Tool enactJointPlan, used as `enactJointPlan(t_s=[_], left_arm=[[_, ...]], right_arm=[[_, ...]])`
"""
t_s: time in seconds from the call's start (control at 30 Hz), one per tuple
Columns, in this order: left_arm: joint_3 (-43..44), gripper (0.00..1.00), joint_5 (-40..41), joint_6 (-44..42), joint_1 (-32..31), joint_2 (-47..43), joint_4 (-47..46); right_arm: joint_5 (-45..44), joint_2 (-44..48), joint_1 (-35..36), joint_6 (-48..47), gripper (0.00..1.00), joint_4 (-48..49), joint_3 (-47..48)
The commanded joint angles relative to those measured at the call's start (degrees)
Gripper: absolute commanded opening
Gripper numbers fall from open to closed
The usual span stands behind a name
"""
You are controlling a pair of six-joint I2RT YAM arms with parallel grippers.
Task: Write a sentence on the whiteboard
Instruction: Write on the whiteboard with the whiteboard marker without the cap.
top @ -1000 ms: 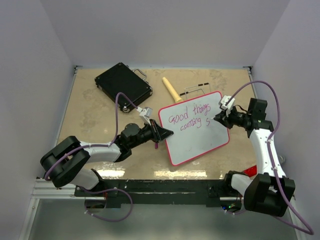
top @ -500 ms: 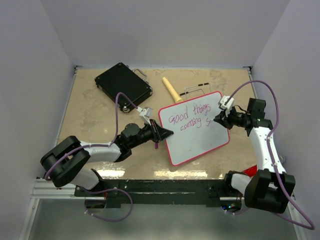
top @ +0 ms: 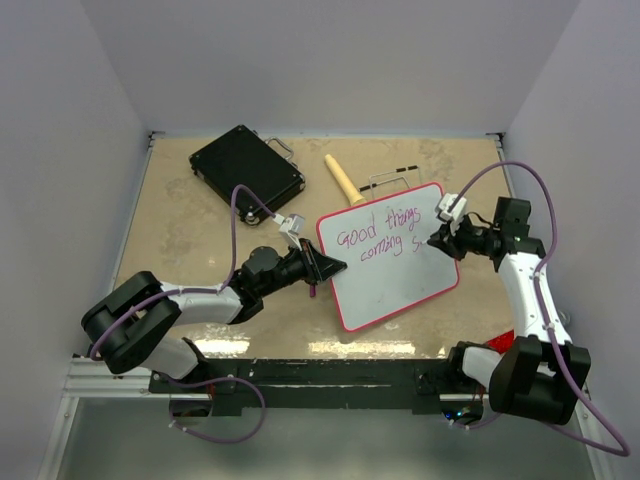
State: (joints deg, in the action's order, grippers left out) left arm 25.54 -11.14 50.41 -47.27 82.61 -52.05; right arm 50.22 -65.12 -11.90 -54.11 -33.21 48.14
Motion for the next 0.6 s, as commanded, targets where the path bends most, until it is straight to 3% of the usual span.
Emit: enactJointPlan(t_s=[0.0,0.23,0.57], left_arm=[[0.7,0.0,-2.8,-3.2,-0.2,0.4,-1.4],[0.7,0.0,-2.9,-3.0,-0.2,0.6,-1.6],[0.7,0.0,-3.0,-3.2,-0.1,0.8,-1.6]], right_arm=[[-1.3,-0.7,0.4,-4.7,0.0,-4.6,0.9],[-0.5,-1.3,0.4,-5.8,0.0,-5.5,1.6],[-1.4,0.3,0.4,5.3,0.0,5.7,1.9]])
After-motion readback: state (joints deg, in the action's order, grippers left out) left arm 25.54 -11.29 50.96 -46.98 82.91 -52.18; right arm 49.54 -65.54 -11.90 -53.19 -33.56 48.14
